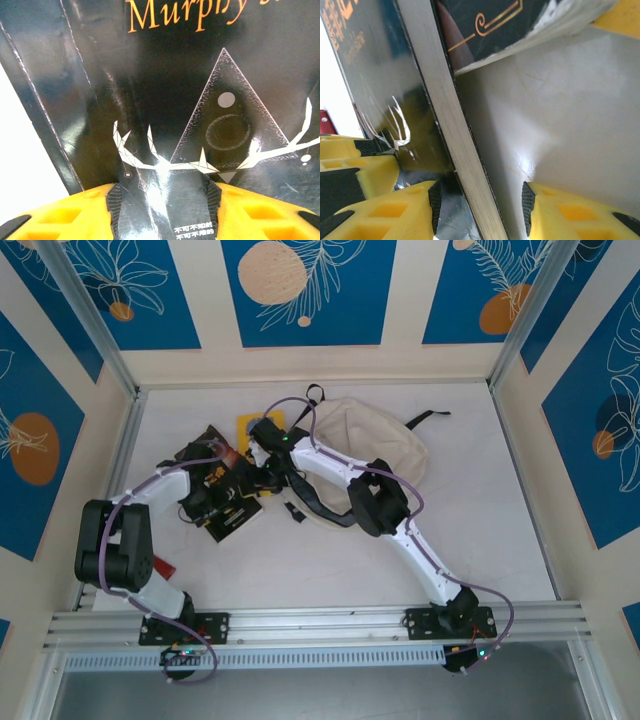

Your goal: Pack the student bag

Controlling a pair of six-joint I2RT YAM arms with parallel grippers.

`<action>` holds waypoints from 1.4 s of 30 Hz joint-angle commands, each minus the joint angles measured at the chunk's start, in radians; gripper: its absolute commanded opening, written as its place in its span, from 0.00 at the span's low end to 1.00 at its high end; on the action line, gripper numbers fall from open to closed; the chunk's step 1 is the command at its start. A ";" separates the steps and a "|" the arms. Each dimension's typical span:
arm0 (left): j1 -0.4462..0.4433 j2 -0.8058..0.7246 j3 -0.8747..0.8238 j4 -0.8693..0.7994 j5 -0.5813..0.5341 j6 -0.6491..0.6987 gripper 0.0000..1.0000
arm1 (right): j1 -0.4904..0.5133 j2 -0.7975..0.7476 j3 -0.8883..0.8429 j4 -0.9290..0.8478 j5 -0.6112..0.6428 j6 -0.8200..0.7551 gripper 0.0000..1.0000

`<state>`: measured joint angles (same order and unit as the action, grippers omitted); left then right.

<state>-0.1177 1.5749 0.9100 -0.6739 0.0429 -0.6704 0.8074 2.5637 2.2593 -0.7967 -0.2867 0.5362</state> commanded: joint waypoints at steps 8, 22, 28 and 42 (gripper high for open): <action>0.006 0.037 -0.052 0.034 0.016 0.008 0.45 | 0.017 0.053 0.074 -0.008 -0.102 -0.035 0.49; 0.006 -0.086 -0.025 0.019 0.054 -0.008 0.46 | 0.028 -0.072 0.066 -0.041 -0.051 -0.019 0.00; 0.008 -0.246 0.038 -0.032 0.086 -0.013 0.63 | 0.029 -0.264 -0.045 -0.038 0.070 0.041 0.00; 0.009 -0.463 -0.029 0.167 0.373 -0.192 0.92 | -0.029 -0.764 -0.506 0.156 0.118 0.313 0.00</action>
<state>-0.1150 1.1313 0.9173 -0.5842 0.3004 -0.7803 0.7979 1.8378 1.8038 -0.7044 -0.1539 0.7563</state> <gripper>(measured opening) 0.914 0.057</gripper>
